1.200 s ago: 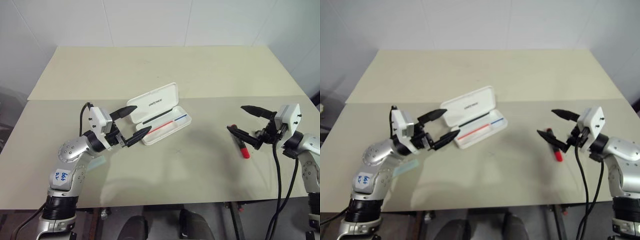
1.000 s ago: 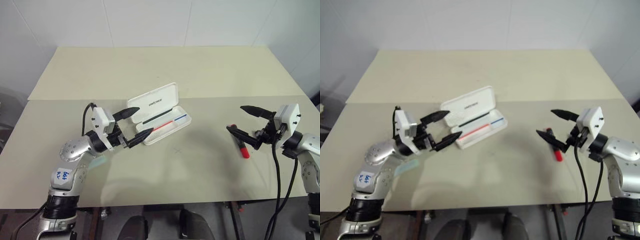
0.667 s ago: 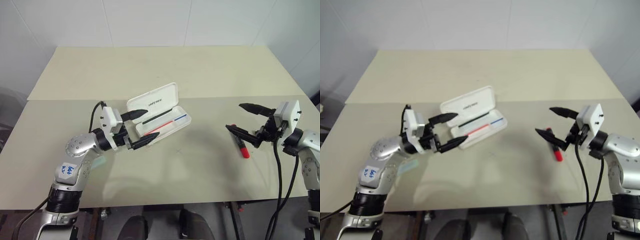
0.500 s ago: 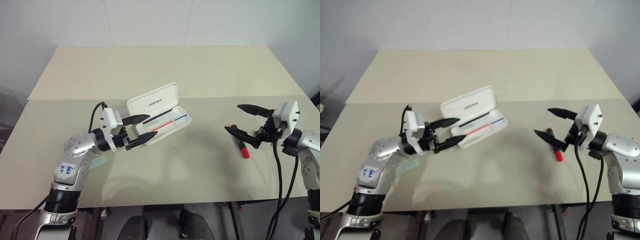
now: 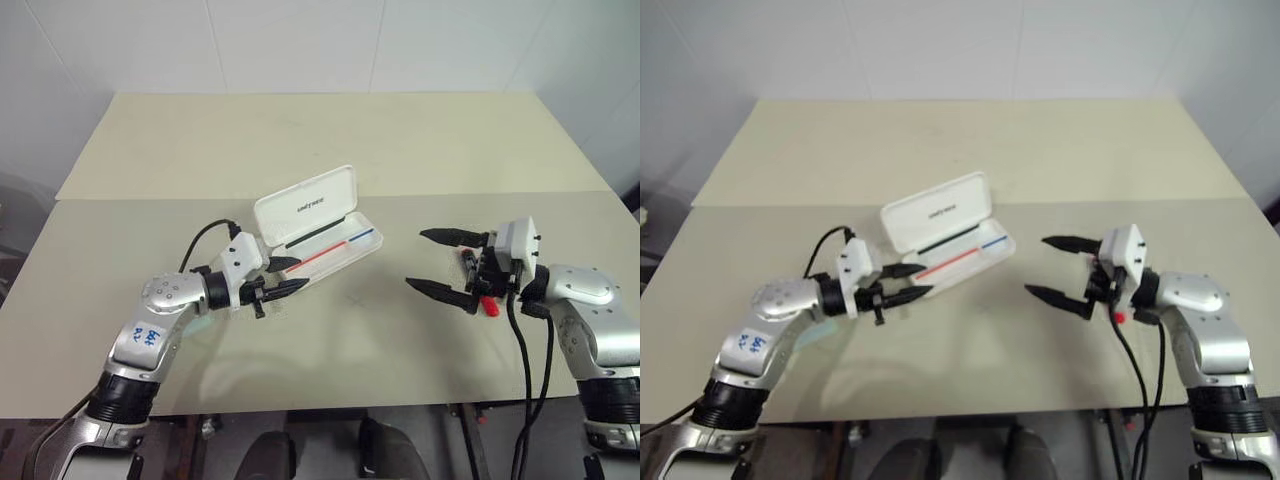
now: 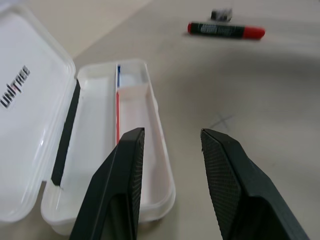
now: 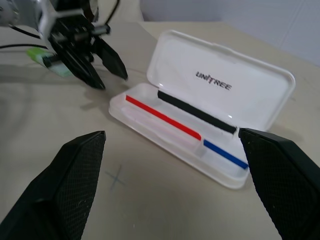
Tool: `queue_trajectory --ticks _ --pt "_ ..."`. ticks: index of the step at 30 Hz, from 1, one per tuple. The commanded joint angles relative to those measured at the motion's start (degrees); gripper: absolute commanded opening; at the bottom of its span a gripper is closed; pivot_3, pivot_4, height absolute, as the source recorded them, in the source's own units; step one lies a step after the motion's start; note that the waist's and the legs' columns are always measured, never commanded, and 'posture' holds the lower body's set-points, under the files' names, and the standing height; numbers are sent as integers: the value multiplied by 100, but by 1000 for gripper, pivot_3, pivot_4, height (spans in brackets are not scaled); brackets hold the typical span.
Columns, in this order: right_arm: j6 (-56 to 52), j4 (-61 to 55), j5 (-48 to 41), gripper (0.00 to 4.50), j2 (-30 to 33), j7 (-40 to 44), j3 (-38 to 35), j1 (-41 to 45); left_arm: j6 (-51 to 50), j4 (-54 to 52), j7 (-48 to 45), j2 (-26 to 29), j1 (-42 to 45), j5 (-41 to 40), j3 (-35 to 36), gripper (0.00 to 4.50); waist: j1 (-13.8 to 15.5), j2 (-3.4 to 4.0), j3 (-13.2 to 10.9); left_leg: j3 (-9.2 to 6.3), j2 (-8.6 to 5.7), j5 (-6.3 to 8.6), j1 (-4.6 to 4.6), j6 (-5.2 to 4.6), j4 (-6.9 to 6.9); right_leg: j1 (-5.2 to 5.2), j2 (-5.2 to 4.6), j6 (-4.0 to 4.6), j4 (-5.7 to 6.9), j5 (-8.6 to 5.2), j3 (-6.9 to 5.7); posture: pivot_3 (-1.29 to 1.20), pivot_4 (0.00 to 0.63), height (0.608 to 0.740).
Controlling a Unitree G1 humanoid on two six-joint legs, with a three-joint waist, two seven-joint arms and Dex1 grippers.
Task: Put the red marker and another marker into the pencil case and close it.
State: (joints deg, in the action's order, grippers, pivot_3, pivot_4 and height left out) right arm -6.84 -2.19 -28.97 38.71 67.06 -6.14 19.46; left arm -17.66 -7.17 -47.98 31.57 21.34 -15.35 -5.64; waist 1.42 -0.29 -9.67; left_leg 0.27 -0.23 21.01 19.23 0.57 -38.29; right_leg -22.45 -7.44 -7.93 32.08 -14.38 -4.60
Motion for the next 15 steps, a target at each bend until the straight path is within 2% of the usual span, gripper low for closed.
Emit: queue_trajectory --ticks 1,8,15 --pt "43 -131 -79 4500 -90 128 103 146 -79 149 90 -56 376 194 -121 1875 7 0 0 -1 0 0 0 0 0 0 0 0 0 0 -2 0 150 740" --pt "64 -231 -30 4500 -110 288 316 219 -60 502 -199 -131 839 454 -563 1875 7 0 0 0 -2 0 2 0 0 0 -1 0 0 0 -4 0 150 740" --pt "65 -111 -2 4500 180 527 197 332 -525 520 -328 -94 974 649 -846 1875 9 -1 0 0 -2 0 4 0 -2 -1 -1 0 0 0 -7 0 150 740"
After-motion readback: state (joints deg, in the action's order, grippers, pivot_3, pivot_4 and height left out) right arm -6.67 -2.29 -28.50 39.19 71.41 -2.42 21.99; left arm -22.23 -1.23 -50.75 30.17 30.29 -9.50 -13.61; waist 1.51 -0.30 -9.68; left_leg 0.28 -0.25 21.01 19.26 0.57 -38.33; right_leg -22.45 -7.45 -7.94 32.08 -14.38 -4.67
